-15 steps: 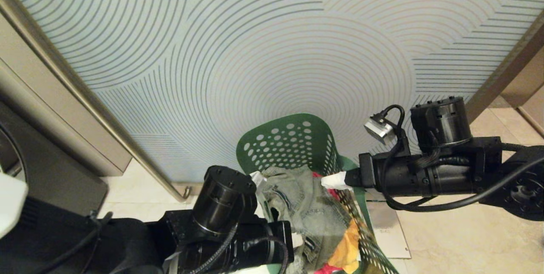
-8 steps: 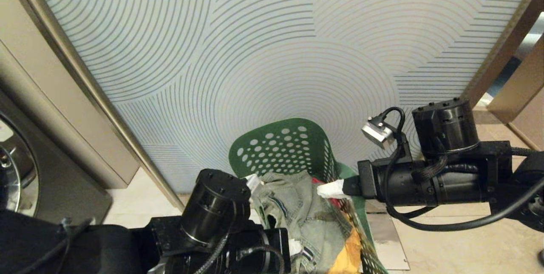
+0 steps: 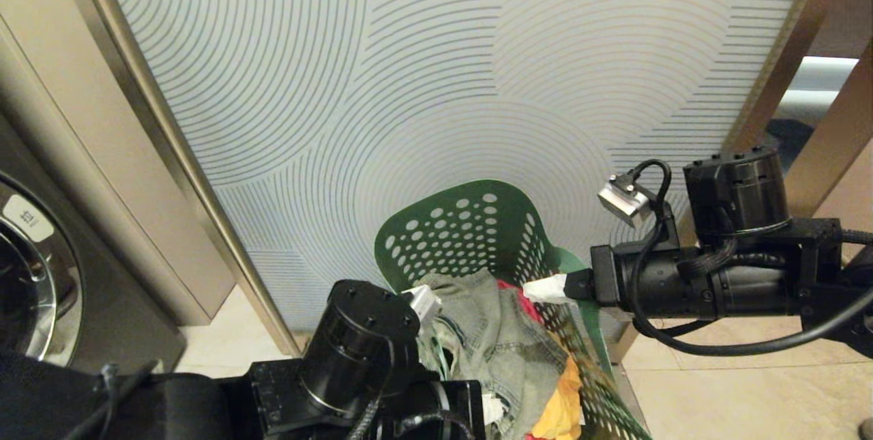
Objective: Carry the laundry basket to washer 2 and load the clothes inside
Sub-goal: Pick up the clothes basket and put it beside the washing machine
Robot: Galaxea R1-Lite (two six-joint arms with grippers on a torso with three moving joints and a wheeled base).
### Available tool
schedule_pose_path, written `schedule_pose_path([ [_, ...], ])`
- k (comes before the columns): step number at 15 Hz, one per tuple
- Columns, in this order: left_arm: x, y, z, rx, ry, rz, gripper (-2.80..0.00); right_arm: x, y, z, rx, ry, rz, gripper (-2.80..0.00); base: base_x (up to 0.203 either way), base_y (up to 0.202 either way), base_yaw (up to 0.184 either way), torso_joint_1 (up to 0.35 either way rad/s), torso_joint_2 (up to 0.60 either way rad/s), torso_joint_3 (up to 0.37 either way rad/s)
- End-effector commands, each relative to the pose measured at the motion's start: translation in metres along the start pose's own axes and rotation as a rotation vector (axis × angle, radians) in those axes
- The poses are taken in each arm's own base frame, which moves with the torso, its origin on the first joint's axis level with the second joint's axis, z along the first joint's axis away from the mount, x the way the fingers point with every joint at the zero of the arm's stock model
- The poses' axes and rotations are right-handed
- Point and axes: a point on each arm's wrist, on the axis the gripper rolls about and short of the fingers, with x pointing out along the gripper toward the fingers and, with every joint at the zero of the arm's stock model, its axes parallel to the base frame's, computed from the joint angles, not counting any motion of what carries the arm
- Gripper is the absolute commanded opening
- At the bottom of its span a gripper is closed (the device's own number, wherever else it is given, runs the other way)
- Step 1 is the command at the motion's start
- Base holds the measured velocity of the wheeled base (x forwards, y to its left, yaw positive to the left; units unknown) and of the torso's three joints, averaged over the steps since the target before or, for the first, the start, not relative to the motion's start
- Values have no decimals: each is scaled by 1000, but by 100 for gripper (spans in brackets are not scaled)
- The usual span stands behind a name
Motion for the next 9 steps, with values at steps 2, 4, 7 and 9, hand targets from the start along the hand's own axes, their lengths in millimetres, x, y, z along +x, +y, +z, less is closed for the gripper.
schedule_pose_path([
  [2,2,0,0,-3,1,1,-280,-1,-5,-4,-25,9,-11,-280,0,0,0,2,-1,50],
  [4,3,0,-1,-5,3,1,-280,-1,-4,-3,-54,8,-8,-280,0,0,0,4,5,37],
  [7,2,1,-1,-5,3,1,-280,-1,-6,-5,-50,13,-12,-280,0,0,0,0,0,0],
  [9,2,1,-1,-3,3,1,-280,-1,-7,-6,-43,16,-16,-280,0,0,0,0,0,0],
])
